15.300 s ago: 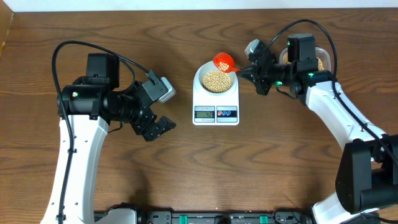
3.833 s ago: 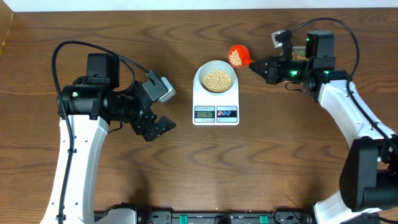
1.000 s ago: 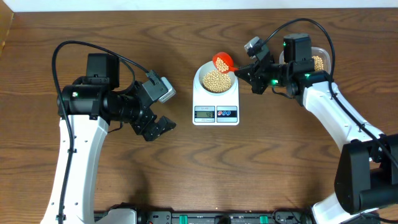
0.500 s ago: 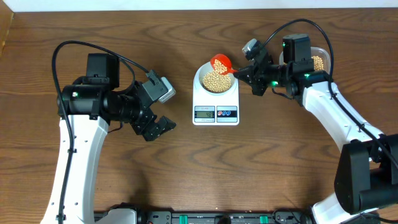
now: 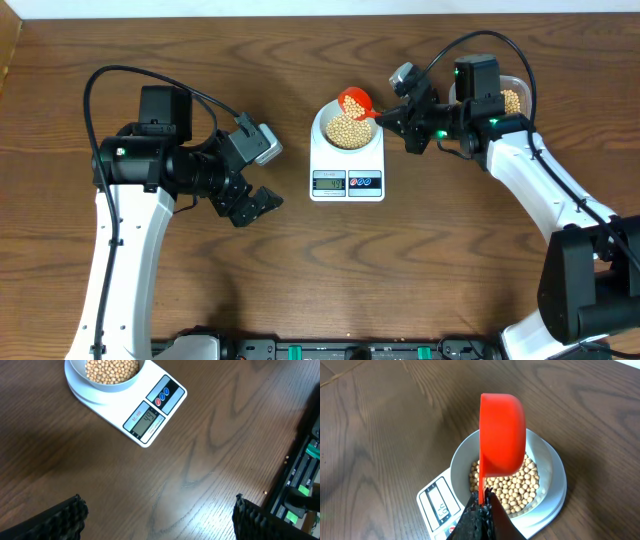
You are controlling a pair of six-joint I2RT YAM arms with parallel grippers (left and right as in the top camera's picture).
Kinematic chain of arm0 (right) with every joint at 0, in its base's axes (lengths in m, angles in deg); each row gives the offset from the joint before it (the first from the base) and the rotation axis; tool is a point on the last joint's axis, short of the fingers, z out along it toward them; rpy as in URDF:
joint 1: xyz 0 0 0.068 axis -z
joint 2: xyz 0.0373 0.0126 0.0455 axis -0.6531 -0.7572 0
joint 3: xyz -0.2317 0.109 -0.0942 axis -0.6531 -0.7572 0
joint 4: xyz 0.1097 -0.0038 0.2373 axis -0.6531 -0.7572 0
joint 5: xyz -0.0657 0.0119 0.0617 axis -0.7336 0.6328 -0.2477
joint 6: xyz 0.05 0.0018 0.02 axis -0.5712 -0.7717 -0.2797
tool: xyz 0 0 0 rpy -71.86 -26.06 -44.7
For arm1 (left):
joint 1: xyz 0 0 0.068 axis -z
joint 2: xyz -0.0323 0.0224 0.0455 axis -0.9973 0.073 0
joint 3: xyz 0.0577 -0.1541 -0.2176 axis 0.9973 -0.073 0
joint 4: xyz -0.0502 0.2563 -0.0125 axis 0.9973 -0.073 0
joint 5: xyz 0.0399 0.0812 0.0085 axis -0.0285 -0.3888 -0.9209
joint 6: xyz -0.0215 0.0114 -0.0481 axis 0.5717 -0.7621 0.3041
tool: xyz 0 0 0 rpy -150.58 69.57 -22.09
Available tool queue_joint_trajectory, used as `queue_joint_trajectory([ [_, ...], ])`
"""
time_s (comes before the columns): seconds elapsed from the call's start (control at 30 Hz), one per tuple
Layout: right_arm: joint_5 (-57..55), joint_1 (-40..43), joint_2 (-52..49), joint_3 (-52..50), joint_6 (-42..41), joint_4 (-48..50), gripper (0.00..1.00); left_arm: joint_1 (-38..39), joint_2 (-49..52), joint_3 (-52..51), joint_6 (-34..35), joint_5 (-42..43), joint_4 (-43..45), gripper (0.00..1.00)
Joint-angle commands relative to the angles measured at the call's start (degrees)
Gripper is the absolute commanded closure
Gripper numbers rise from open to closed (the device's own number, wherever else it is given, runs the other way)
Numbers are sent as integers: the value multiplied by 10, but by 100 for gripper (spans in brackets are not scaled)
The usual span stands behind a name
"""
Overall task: Scoop item into bowl and weigh 50g on scale
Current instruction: 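Tilt the scoop with the right gripper, pouring beans into the bowl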
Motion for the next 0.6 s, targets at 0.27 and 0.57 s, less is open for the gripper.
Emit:
queue_joint_trajectory([
  [0.27, 30, -5, 17, -3, 10, 8, 99, -2, -1, -1, -7, -1, -2, 5],
  [0.57, 12, -6, 17, -3, 12, 7, 99, -2, -1, -1, -7, -1, -2, 5],
])
